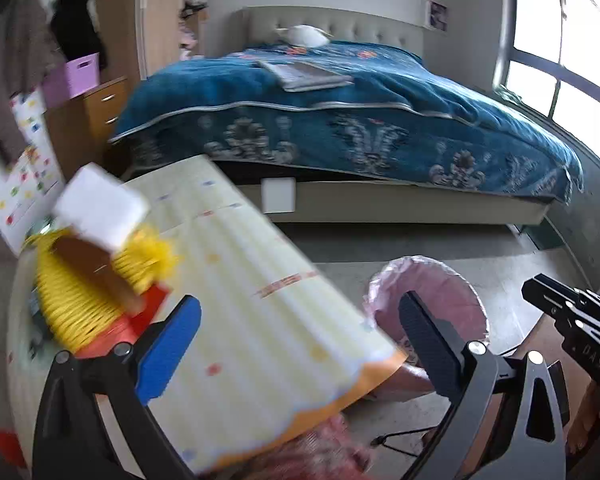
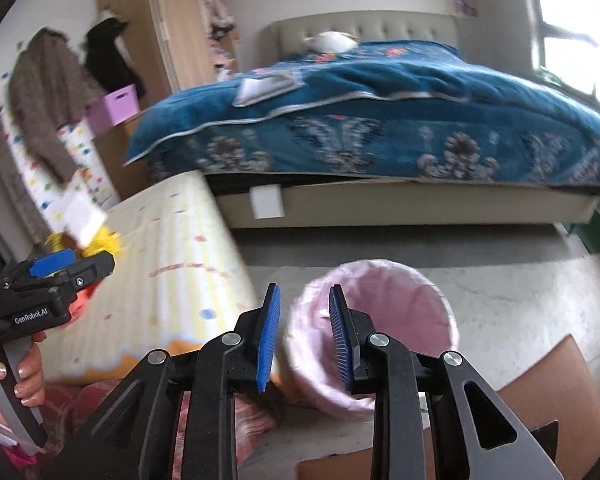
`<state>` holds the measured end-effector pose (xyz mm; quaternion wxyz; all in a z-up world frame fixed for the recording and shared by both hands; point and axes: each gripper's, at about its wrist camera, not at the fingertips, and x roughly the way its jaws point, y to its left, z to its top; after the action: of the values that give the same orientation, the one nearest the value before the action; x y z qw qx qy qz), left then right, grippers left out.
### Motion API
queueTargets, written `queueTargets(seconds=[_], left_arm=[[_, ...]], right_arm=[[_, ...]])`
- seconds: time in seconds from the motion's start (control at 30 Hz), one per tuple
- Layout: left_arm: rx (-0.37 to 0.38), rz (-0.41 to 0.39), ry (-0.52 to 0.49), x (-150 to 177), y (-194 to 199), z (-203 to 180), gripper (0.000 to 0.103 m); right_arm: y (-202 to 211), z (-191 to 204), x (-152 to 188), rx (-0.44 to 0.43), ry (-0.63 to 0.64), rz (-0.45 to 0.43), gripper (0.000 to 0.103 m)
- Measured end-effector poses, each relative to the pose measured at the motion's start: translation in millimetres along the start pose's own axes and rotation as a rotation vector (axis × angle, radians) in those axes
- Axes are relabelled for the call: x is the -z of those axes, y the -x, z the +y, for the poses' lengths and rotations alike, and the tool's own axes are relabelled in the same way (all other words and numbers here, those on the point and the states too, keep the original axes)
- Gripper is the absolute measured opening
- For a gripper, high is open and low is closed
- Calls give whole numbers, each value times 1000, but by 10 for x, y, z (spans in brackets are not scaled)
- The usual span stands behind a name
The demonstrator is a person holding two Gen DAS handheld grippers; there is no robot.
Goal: Collect trash
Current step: 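Move both open tools back over the table, then grasp the brown leather strip on the yellow mesh with the right tool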
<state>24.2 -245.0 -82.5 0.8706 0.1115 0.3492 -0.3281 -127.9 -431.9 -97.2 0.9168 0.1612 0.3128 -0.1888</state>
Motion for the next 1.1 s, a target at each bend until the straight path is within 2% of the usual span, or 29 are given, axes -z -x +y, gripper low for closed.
queueTargets(seconds=[0.17, 0.27, 0.43, 0.6, 0.8, 1.1], left_arm=[[-76, -13, 85, 190, 331, 527, 96], [-159, -31, 133, 315, 522, 903, 96], [-255, -27, 223, 546, 650, 1462, 96], [-319, -16, 322, 658, 707, 1903, 96], [-379, -30, 336, 611, 751, 2110, 96], [-422, -8, 335, 452, 523, 2360, 96]], right_arm=[[33, 519, -26, -68, 86, 6, 30], [4, 913, -51, -125, 156, 17, 30], [-67, 1408, -67, -190, 246, 29, 35], [-136, 1804, -90, -231, 311, 25, 39], [-393, 2188, -172, -287, 360, 46, 42], [-839, 2558, -274, -322, 421, 72, 46]])
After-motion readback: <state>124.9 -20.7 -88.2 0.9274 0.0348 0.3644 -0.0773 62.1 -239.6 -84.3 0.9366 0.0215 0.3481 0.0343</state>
